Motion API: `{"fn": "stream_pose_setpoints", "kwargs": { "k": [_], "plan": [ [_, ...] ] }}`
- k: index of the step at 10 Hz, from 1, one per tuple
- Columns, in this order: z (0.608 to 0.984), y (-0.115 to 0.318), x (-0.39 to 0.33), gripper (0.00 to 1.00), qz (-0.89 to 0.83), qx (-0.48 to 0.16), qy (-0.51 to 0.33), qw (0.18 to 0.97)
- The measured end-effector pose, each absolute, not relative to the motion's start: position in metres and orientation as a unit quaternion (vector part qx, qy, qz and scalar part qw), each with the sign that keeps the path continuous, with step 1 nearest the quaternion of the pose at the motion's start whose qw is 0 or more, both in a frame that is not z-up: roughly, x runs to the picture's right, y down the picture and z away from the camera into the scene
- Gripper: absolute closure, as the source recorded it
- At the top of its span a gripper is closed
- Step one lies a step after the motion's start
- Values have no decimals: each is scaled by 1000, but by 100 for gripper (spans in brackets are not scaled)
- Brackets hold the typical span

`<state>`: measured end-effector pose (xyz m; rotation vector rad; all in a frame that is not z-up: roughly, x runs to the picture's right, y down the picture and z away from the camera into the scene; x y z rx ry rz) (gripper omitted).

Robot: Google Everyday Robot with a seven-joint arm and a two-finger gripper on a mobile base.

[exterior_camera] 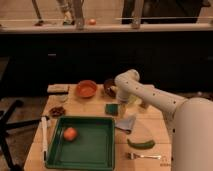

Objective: Wipe red bowl with sponge

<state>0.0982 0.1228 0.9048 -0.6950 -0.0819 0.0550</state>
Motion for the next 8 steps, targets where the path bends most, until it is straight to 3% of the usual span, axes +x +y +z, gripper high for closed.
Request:
{"fn": "stream_pose_setpoints", "kwargs": {
  "k": [8],
  "plan": [
    [921, 129, 91, 20, 31, -351, -44, 935]
  ]
}}
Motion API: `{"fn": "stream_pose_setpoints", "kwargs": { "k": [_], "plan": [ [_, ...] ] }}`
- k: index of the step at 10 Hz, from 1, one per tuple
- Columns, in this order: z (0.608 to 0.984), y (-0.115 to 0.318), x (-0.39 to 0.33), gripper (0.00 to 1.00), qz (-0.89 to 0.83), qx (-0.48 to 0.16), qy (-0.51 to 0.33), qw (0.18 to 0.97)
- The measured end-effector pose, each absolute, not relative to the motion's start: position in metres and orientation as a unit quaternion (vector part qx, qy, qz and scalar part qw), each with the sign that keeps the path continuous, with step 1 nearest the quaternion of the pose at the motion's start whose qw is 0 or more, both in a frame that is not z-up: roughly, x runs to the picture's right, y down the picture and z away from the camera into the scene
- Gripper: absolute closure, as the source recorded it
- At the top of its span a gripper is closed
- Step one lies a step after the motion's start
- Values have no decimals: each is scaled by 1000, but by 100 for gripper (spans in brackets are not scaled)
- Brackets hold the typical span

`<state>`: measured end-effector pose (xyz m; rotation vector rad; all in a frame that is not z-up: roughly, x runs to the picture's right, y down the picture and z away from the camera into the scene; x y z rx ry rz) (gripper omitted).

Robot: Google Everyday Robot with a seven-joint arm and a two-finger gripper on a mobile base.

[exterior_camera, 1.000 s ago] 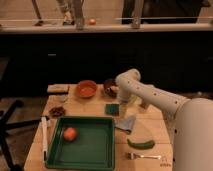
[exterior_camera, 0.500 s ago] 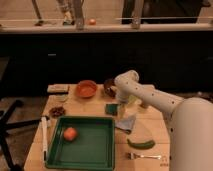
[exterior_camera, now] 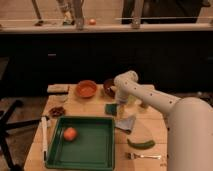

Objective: Wipe red bowl with sponge

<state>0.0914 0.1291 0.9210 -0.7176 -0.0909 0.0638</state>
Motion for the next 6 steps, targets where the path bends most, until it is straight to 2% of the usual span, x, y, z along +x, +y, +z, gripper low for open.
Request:
{"fn": "stream_pose_setpoints", "kwargs": {
  "k": [5, 6],
  "plan": [
    [930, 136, 89, 21, 26, -357, -38, 933],
    [931, 136, 89, 29, 24, -357, -37, 933]
  ]
}}
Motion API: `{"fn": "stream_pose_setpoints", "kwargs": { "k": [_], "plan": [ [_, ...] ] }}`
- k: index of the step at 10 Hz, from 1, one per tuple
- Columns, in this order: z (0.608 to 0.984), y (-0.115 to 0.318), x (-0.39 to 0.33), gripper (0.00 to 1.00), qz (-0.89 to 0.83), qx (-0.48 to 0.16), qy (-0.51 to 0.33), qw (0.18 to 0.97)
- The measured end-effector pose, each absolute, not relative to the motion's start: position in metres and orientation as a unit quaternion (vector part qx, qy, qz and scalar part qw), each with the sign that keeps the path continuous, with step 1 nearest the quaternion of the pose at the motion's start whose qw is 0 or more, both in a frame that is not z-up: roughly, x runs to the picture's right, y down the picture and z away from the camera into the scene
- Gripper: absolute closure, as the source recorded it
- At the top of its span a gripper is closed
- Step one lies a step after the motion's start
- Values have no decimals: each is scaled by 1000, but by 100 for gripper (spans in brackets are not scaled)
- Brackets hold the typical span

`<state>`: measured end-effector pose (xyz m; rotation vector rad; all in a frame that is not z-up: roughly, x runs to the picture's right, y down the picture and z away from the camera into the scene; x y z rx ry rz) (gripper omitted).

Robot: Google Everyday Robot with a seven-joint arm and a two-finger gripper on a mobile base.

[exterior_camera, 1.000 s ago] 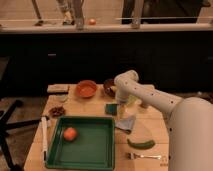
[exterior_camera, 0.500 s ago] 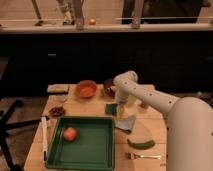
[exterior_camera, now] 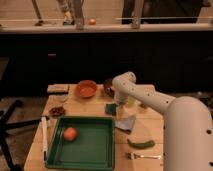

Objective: Wipe red bowl with sponge

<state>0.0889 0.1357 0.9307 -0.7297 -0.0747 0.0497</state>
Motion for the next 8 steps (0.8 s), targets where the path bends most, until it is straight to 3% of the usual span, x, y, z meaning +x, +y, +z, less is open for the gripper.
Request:
{"fn": "stream_pose_setpoints", "kwargs": {
  "k": [5, 8],
  "plan": [
    [926, 136, 91, 78, 18, -353, -41, 935],
    [916, 130, 89, 81, 10, -345, -50, 937]
  ]
}}
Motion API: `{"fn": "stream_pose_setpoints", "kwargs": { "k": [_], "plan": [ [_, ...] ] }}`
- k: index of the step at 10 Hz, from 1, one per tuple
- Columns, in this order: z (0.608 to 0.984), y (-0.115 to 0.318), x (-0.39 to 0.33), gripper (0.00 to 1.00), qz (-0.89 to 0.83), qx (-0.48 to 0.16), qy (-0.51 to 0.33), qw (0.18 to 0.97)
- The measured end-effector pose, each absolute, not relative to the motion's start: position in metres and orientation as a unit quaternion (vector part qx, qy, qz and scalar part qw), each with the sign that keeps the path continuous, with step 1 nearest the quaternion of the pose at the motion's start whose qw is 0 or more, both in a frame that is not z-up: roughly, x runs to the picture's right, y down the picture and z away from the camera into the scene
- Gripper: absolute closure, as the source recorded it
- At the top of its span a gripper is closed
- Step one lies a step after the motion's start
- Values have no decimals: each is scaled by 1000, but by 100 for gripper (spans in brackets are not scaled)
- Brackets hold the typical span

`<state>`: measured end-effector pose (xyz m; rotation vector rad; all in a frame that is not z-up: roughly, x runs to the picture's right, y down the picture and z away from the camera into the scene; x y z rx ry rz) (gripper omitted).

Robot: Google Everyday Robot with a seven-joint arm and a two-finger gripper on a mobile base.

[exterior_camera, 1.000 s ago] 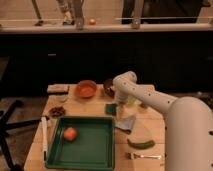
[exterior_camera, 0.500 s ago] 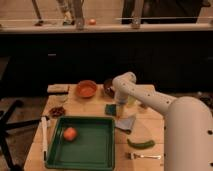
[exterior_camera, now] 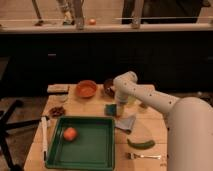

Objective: Wipe red bowl with sponge

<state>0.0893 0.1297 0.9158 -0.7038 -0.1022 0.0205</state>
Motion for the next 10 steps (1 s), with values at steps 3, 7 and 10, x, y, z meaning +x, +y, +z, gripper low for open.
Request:
{"fn": "stream_pose_setpoints", "kwargs": {
  "k": [3, 7, 10],
  "plan": [
    [901, 121, 78, 81, -7, -330, -62, 942],
    [875, 110, 51, 81, -28, -298, -61, 952],
    [866, 108, 22, 81, -60, -272, -44, 959]
  ]
}}
